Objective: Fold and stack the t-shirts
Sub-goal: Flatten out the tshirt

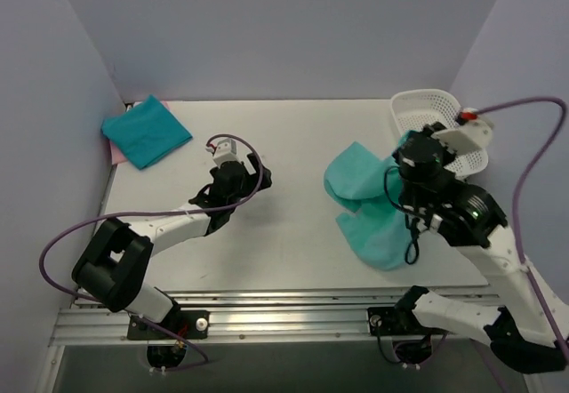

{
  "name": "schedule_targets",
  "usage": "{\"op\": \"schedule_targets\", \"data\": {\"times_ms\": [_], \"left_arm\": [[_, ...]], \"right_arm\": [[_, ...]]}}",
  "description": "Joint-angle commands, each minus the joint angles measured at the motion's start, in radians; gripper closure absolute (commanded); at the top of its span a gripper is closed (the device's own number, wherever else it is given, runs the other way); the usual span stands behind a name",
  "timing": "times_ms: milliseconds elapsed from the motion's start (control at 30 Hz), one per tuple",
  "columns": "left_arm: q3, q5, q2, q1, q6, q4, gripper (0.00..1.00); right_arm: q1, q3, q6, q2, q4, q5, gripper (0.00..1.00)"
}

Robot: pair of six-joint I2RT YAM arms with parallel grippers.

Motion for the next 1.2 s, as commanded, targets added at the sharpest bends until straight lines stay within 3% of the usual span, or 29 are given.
{"op": "schedule_targets", "data": {"times_ms": [0, 100, 300, 433, 600, 767, 933, 1067, 1167], "left_arm": [[0.032, -0.015, -0.021, -0.008, -0.005, 0.025, 0.0], [0.016, -0.042, -0.064, -0.006, 0.003, 0.005, 0.0], [-0.021, -0.073, -0.132, 0.008, 0.01, -0.003, 0.0], [-0.022, -0.069, -0.129, 0.017, 0.006, 0.008, 0.0], [-0.024, -0.082, -0.153, 0.018, 0.013, 0.003, 0.0], [-0.031, -0.092, -0.181, 0.018, 0.018, 0.0, 0.0], [-0.034, -0.089, -0.184, 0.022, 0.021, -0.003, 0.0], [-0.036, -0.09, -0.179, 0.021, 0.024, -0.001, 0.0], [-0.033, -0.081, -0.161, 0.02, 0.024, 0.008, 0.0]], "right_arm": [[0.001, 0.008, -0.051, 0.25, 0.147, -0.143, 1.0], [0.053, 0.099, -0.091, 0.409, 0.241, -0.238, 1.0], [0.283, 0.538, -0.215, 0.676, 0.177, -0.157, 1.0], [0.294, 0.69, -0.272, 0.686, 0.201, -0.154, 1.0], [0.192, 0.877, -0.361, 0.672, 0.126, 0.059, 1.0], [-0.005, 0.706, -0.381, 0.503, 0.184, 0.087, 1.0], [-0.157, 0.559, -0.222, 0.453, 0.029, -0.003, 1.0], [-0.16, 0.113, -0.09, 0.31, 0.1, -0.07, 1.0], [-0.16, -0.033, -0.035, 0.259, 0.115, -0.096, 1.0]]}}
